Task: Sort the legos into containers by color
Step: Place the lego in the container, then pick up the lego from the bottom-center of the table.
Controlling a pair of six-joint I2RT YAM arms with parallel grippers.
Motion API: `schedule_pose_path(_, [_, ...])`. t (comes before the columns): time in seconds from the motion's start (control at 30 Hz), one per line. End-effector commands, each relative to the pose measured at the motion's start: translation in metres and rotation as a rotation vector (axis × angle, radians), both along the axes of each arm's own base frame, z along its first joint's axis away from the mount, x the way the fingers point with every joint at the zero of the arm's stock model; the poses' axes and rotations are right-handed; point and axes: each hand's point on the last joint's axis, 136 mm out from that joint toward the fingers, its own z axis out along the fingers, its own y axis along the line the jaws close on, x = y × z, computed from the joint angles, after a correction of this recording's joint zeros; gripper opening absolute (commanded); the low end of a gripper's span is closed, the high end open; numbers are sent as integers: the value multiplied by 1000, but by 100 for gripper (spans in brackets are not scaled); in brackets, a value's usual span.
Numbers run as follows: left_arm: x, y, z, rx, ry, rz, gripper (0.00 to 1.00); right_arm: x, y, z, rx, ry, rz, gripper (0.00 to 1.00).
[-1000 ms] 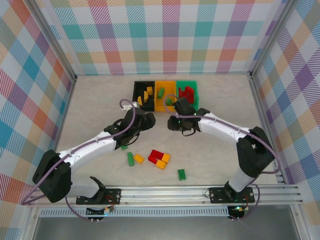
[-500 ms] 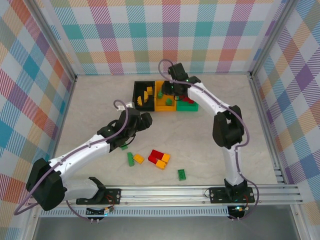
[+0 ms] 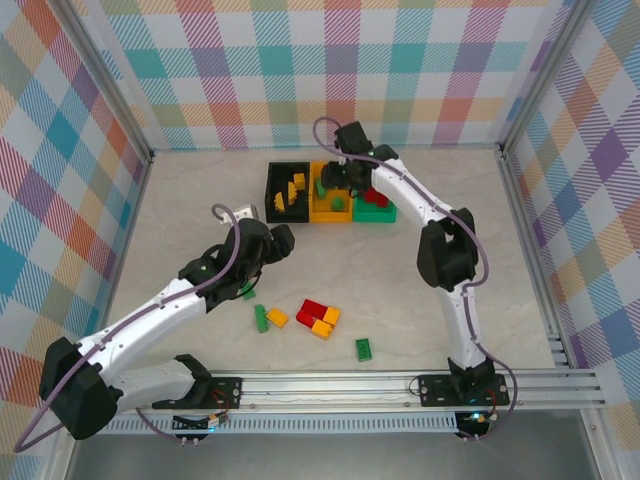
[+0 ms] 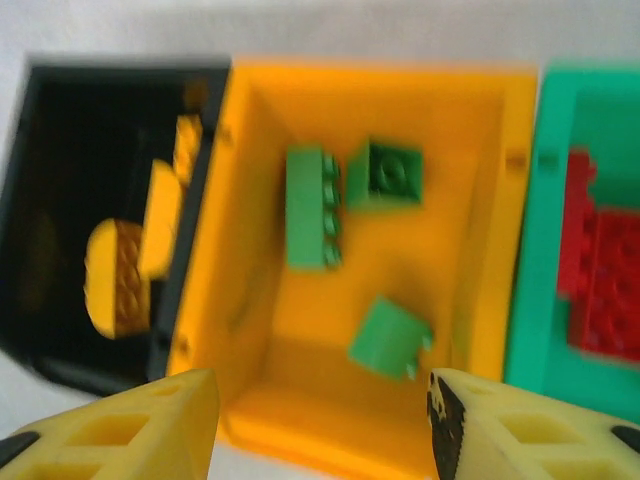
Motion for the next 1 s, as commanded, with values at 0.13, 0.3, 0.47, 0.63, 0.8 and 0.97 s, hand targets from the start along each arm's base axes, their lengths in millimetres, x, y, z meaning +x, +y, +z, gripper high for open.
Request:
schedule_pose_path(0.13, [8,-3,-12,10,13,1,80,-79,9,37,47,-47,121,58])
schedule_pose_path(0.3, [12,-9,-15,-4,14,-8,80,-146,-12,13,40,58,155,59])
schedule_pose_path(0.47, [13,-7,-16,-19,-8,7,80,-218,-48,-22,-14,192,141,59])
schedule_pose_path(0.63, [17,-13,-17,-45,-14,4,79,-289,-78,-58,-54,395,163,59])
schedule_pose_path(0.8, [24,-23,-24,-61,1,-13,79,-345,-87,-83,-94,522,175,60])
schedule_pose_path(0.97, [30,-34,-31,-63,27,-34,79,-375,-86,-99,-115,585,188,60])
